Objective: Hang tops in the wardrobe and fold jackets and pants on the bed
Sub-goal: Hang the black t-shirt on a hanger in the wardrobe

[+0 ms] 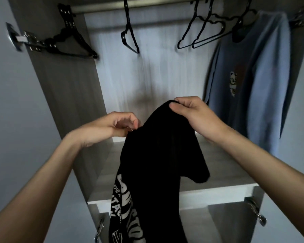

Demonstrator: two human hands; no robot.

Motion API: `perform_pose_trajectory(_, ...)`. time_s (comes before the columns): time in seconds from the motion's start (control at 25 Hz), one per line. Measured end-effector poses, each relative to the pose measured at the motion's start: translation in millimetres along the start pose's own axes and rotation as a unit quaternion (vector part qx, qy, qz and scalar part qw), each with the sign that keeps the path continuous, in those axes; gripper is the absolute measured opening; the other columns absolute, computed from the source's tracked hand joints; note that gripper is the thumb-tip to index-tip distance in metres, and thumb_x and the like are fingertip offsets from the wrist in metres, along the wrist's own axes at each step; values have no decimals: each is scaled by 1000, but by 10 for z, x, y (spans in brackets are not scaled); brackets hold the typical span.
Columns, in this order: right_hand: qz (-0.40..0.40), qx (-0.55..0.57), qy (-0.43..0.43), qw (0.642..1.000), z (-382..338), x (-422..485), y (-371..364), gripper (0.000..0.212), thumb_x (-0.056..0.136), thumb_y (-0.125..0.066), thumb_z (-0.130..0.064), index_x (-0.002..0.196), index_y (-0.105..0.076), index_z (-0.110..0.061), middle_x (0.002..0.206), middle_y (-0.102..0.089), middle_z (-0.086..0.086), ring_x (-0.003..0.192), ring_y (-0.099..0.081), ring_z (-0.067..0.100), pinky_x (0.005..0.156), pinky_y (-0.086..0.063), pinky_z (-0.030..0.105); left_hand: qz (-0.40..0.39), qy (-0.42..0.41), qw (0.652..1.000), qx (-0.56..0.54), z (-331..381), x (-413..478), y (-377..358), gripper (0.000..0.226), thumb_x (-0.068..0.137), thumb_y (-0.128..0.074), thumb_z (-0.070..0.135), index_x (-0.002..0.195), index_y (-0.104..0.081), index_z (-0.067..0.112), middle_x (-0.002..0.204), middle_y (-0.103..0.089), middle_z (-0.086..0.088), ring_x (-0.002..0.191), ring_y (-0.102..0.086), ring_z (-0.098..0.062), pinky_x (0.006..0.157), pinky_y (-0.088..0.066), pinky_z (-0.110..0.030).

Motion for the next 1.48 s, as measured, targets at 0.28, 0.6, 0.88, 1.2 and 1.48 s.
perform_pose_trajectory(0.28,-10,214,-97,972,-5,-228,266,20,99,-53,-16,84,-64,-8,68,-67,3,58,-64,10,57,-53,20,69,-19,997,-18,363,496,-900,28,86,-72,26,113,-65,24,101,-71,12,96,-65,-3,82,-49,-22)
perform_pose_trajectory(0.6,206,-403,58,890,283,-606,1226,21,86,-64,-16,106,-58,-22,93,-48,-4,81,-53,11,77,-45,29,142,48,966,-211,307,755,-1225,19,97,-55,20,96,-69,7,69,-63,-6,52,-57,-14,48,-43,-23)
perform_pose_trajectory(0.88,10,-70,-40,997,763,-1234,417,23,86,-74,-18,106,-63,-21,80,-66,-9,69,-60,2,71,-46,16,230,24,889,-396,521,853,-1066,21,99,-54,23,84,-58,8,66,-57,-2,51,-55,-10,48,-47,-19)
perform_pose_trajectory(1.2,13,68,-14,998,742,-1020,23,13,94,-62,-10,86,-67,-19,77,-65,-5,72,-59,6,69,-47,22,287,5,880,-378,480,554,-865,27,97,-57,31,89,-55,6,65,-54,-2,54,-52,-13,50,-46,-23)
perform_pose_trajectory(1.48,72,471,-248,843,878,-769,175,18,83,-56,-25,87,-70,-13,81,-65,3,69,-65,15,70,-55,25,325,77,890,-312,79,121,-399,22,96,-57,28,81,-60,12,63,-61,0,53,-59,-7,53,-51,-17)
Point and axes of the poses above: each hand's wrist, its own x-axis towards the middle knuckle, its own y-axis out of the back of the hand, z = x × y, the point moved 8 cm from there along x, towards the middle knuckle
